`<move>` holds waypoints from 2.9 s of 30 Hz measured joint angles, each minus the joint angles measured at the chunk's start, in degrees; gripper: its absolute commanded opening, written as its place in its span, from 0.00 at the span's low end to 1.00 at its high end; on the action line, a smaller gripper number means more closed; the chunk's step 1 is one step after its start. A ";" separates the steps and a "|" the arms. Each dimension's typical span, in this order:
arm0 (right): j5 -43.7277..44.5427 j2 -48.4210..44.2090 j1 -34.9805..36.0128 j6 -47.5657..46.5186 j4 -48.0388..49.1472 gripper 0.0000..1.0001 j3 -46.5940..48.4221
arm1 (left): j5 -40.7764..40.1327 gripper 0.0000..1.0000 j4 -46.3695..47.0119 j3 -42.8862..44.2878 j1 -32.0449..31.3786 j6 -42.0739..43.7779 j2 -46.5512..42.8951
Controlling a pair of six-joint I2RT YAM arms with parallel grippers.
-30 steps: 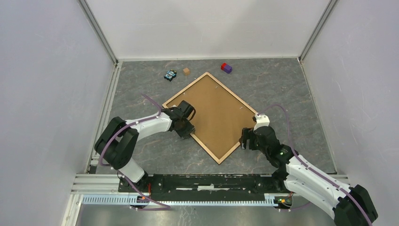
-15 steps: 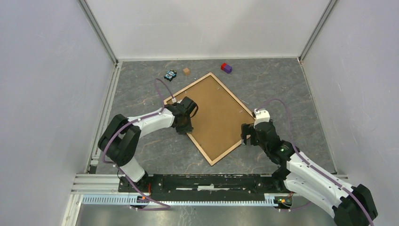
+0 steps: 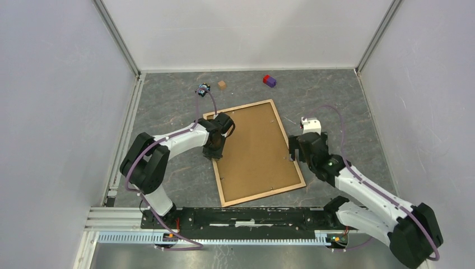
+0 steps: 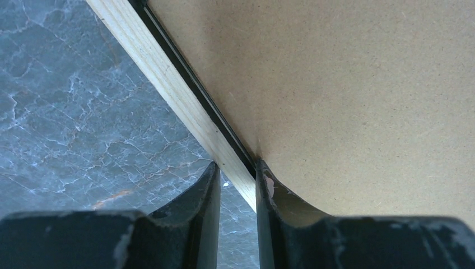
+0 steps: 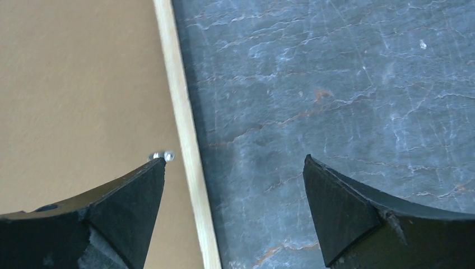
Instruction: Put the photo into the frame
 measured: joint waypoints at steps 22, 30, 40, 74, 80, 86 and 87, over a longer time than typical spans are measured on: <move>-14.67 28.37 -8.70 16.17 -1.57 0.98 12.59 | 0.15 0.04 -2.51 2.56 0.02 1.60 2.16; -10.40 28.85 -4.96 21.24 -5.42 0.95 12.39 | 0.15 0.03 -2.71 2.73 0.02 1.60 2.25; -10.19 26.80 -3.63 21.07 -1.70 0.80 8.37 | 0.59 0.03 -2.73 2.73 0.07 1.60 2.27; -10.71 21.70 -2.93 11.98 2.01 0.47 3.74 | 0.90 0.03 -2.84 2.86 0.20 1.60 2.40; -11.54 21.73 -2.78 6.99 2.93 0.47 3.74 | 0.96 0.02 -2.84 2.86 0.20 1.60 2.40; -12.04 19.65 -2.82 1.97 3.17 0.55 2.38 | 1.07 0.02 -2.86 2.89 0.24 1.60 2.43; -12.15 19.08 -2.84 1.31 3.13 0.55 2.01 | 1.09 0.02 -2.86 2.89 0.28 1.60 2.43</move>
